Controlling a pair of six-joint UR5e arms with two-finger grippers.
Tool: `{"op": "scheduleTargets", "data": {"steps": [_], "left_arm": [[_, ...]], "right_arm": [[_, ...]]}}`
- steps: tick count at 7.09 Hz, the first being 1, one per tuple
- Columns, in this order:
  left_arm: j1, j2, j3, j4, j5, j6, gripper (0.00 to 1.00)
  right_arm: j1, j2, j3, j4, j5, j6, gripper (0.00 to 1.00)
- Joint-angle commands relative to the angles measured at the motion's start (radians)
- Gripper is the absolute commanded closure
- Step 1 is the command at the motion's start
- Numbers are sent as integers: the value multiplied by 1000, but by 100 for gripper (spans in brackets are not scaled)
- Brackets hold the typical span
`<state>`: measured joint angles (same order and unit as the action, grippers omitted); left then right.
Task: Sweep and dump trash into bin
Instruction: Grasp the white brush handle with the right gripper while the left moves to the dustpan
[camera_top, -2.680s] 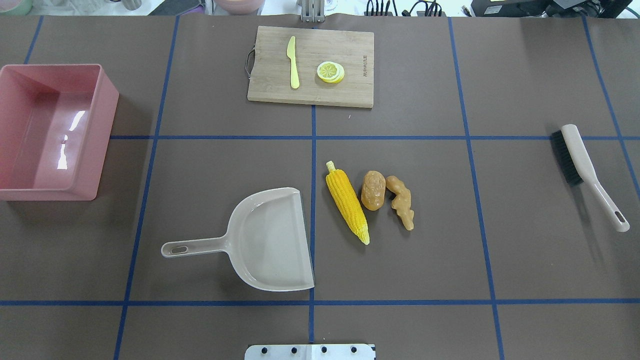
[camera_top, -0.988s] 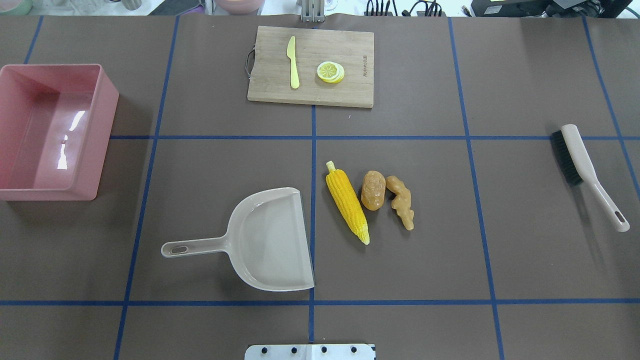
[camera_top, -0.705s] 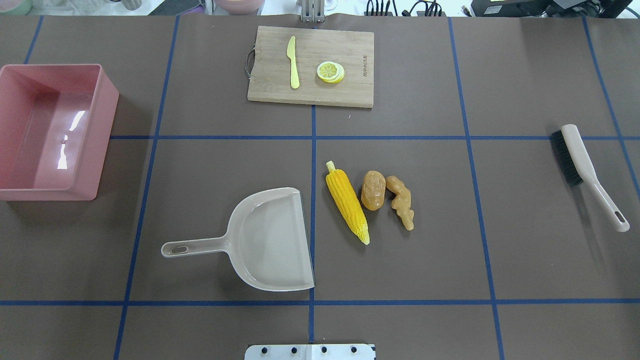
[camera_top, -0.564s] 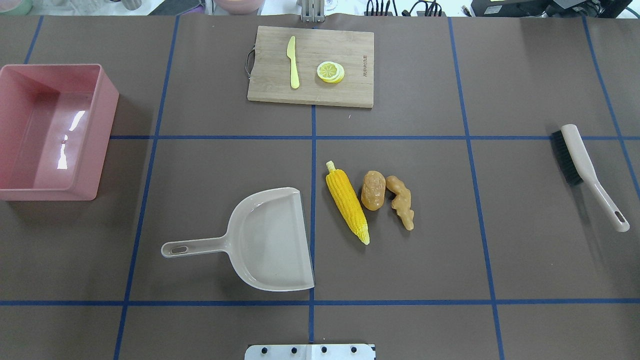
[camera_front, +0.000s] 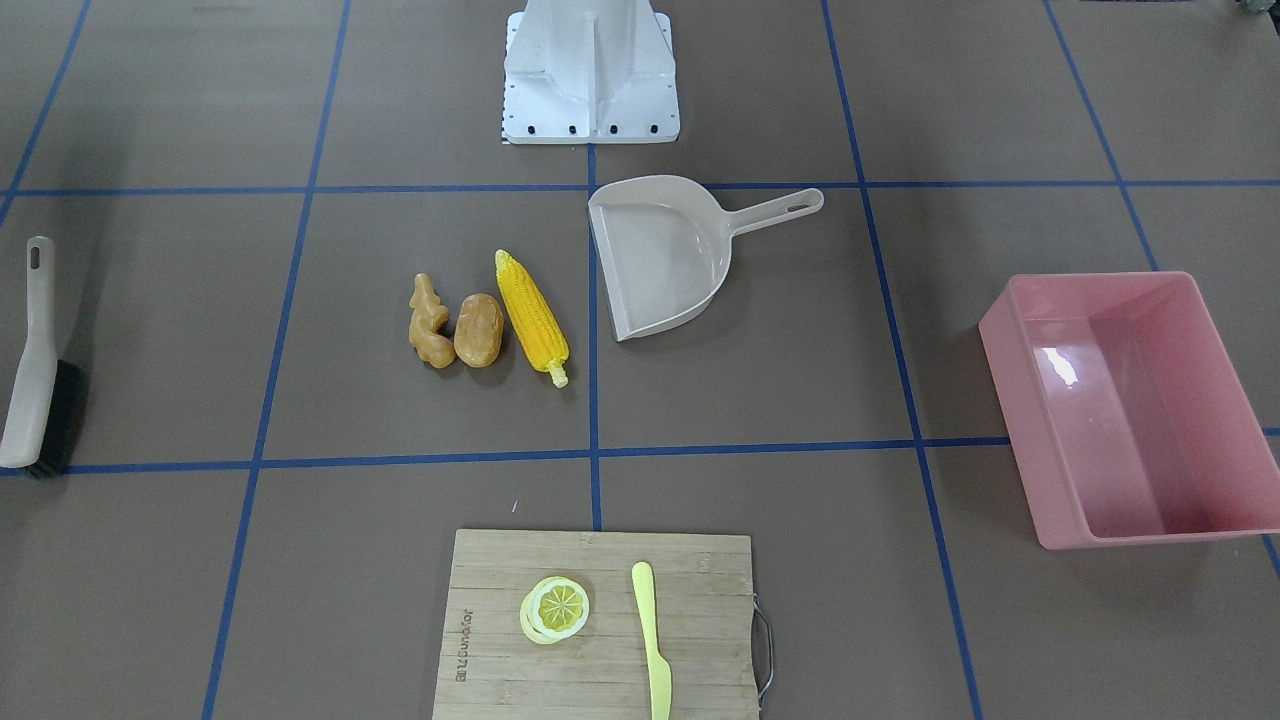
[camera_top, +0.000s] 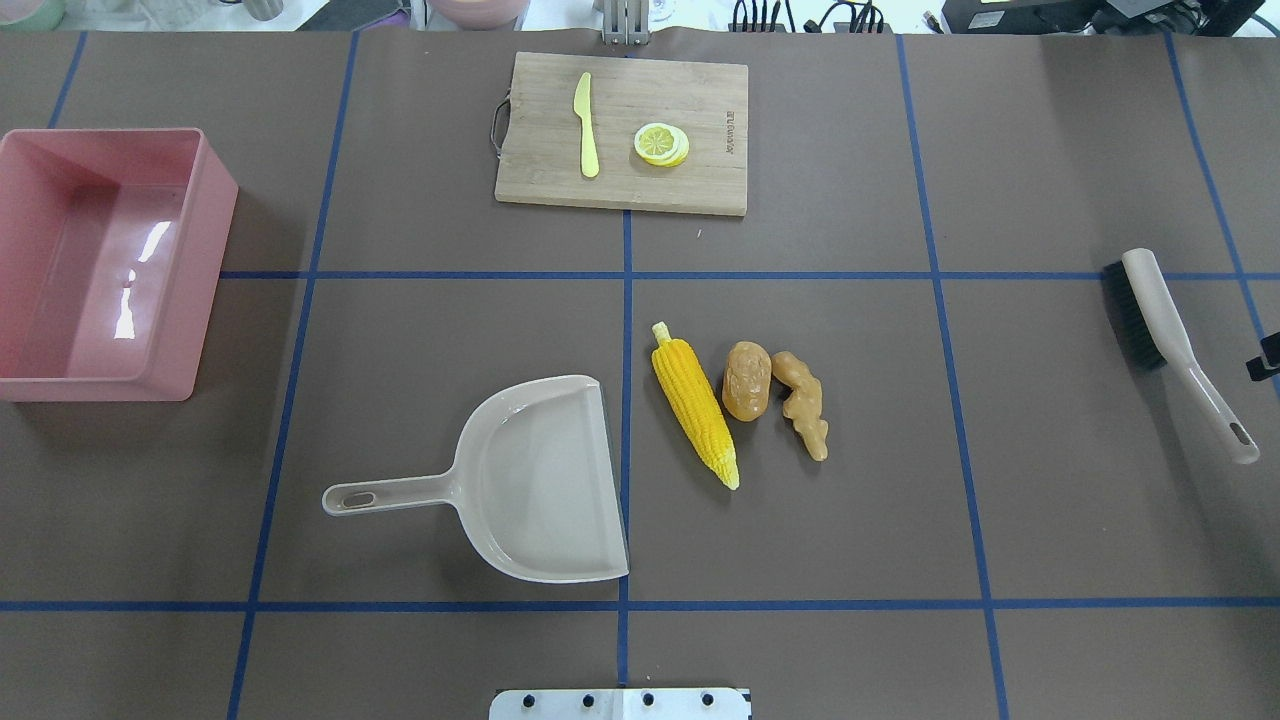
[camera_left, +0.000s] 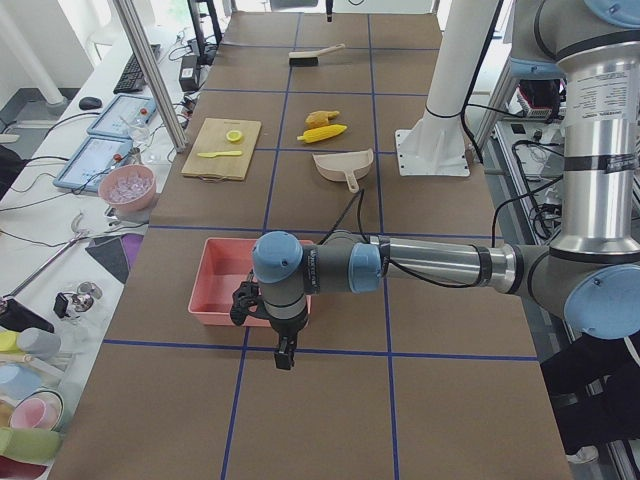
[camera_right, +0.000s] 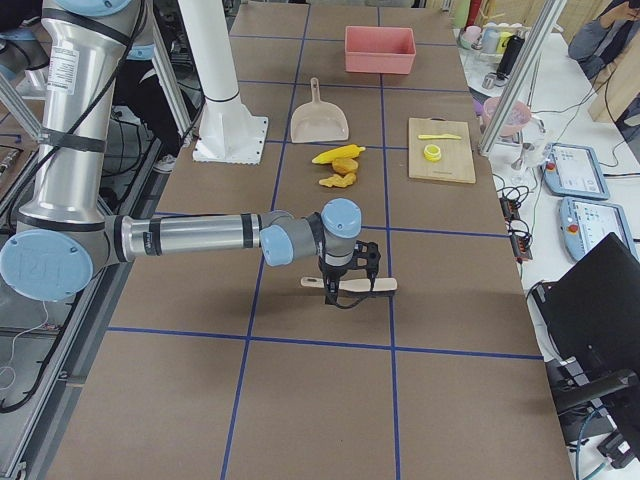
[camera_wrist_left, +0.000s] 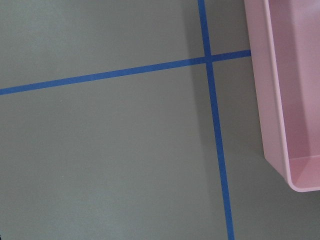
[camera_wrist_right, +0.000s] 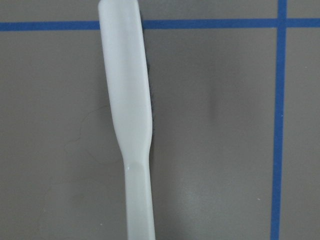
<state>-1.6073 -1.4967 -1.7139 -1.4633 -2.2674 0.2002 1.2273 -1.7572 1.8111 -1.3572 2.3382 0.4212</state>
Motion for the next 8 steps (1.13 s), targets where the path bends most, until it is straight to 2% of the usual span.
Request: {"op": "scheduleTargets", "data": {"steps": [1,5,6,7,8], "left_arm": [[0,1,0,-3,0,2,2],[0,1,-4,-2,0,1,1],[0,-2,-18,6,0,1,1],[0,-16,-74,45,2,-4,1],[0,-17,-146,117,0,-4,1]], "right_arm": [[-95,4,-4,9,-52,51,0],[-130,33,-65,9,-57,53,0],[-140,33,-81,9,-54,54,19],[-143,35,-81,7,-46,54,53],[-143,39,-82,3,-46,54,74]]}}
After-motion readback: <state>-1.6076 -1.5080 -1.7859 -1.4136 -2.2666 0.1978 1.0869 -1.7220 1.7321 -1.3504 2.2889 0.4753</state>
